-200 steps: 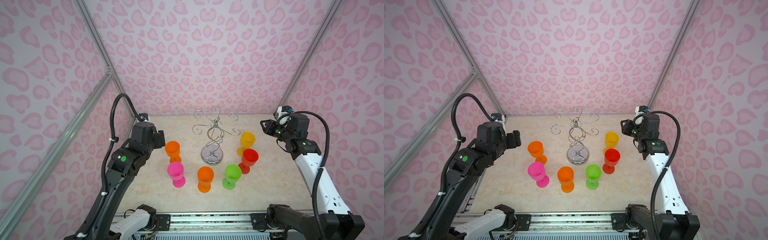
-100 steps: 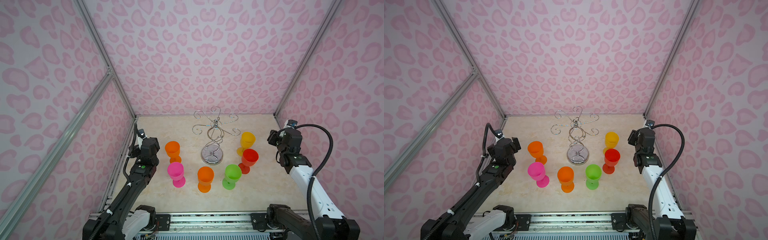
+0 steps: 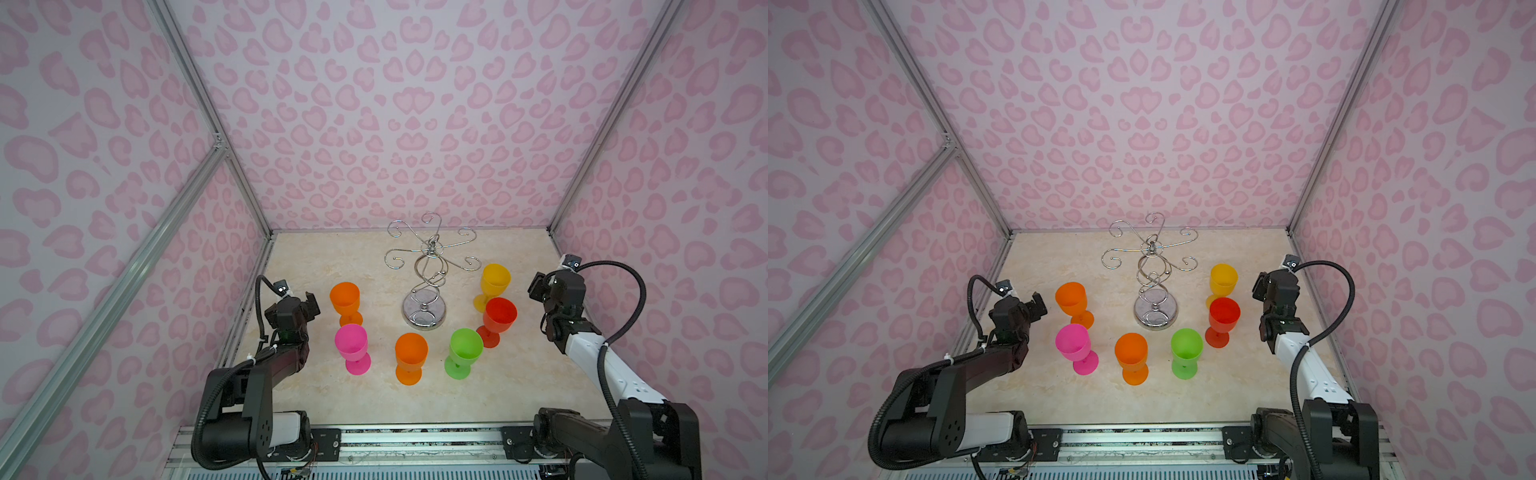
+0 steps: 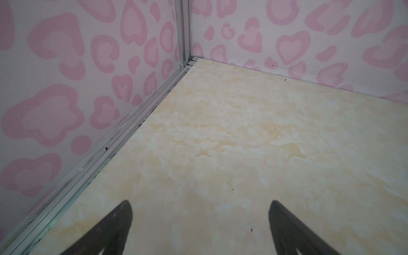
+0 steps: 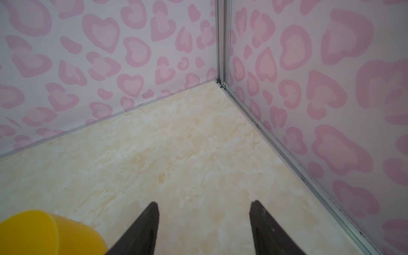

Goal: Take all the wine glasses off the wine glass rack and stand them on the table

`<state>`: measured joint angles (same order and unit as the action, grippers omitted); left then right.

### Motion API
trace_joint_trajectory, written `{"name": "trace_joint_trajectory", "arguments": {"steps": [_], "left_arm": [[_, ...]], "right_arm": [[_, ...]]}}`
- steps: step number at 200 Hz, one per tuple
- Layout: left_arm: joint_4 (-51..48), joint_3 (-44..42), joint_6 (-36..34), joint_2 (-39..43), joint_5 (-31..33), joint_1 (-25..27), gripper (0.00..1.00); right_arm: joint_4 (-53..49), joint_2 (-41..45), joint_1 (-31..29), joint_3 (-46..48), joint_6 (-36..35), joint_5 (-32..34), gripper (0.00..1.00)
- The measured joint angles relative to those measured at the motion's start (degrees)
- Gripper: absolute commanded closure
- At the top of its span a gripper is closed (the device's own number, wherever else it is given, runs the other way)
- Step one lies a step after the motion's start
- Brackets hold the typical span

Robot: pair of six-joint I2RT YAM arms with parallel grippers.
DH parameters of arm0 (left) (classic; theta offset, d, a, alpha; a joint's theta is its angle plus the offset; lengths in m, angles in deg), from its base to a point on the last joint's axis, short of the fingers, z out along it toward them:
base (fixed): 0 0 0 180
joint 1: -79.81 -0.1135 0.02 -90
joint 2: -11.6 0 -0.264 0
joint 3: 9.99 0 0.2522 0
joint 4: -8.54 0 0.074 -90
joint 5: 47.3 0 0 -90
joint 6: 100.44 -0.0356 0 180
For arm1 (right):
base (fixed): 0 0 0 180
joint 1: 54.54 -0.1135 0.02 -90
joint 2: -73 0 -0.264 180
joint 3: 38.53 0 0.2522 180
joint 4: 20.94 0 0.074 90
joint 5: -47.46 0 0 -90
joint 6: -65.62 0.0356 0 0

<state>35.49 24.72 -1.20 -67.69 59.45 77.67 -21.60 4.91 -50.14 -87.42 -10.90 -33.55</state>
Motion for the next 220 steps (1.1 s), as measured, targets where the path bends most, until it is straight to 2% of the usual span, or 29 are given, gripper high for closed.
{"name": "trace_joint_trajectory", "arguments": {"steps": [22,58,90,117,141,145,148,151,173,220], "left_arm": [[7.85,-2.43,-1.60,-3.39,-3.34,0.48,0.02],[12.96,-3.48,-2.34,-4.59,-4.98,0.74,0.02],[14.62,-3.48,-2.82,-4.59,-5.84,0.76,0.02],[15.08,-3.48,-3.19,-4.59,-5.86,0.92,0.02],[15.63,-3.50,-3.21,-4.59,-5.88,0.92,0.02],[15.78,-3.50,-3.21,-4.59,-5.88,0.92,0.02],[15.85,-3.52,-3.21,-4.59,-5.88,0.94,0.02],[15.96,-3.52,-3.21,-4.59,-5.88,1.03,0.02],[15.96,-3.50,-3.41,-4.59,-5.81,1.42,0.02],[15.93,-3.45,-3.87,-4.61,-5.51,2.03,0.02]], "right_arm": [[5.62,-2.34,0.00,3.52,-2.03,-0.07,0.34],[14.93,-6.29,-0.02,8.87,-5.95,-0.24,0.34],[20.48,-11.26,-0.48,8.92,-6.60,-1.75,0.32],[28.68,-15.76,-3.54,12.92,-7.87,-0.83,0.30],[36.96,-20.09,-6.36,16.41,-9.57,2.25,0.21],[37.73,-20.41,-6.58,16.68,-9.84,2.75,0.15],[38.27,-20.57,-6.67,16.79,-9.99,3.02,0.03],[38.75,-20.65,-6.73,16.83,-10.10,3.23,0.01],[44.09,-21.44,-7.04,17.18,-11.02,4.98,0.00],[47.04,-21.68,-7.30,17.38,-11.06,6.43,0.00]]}}
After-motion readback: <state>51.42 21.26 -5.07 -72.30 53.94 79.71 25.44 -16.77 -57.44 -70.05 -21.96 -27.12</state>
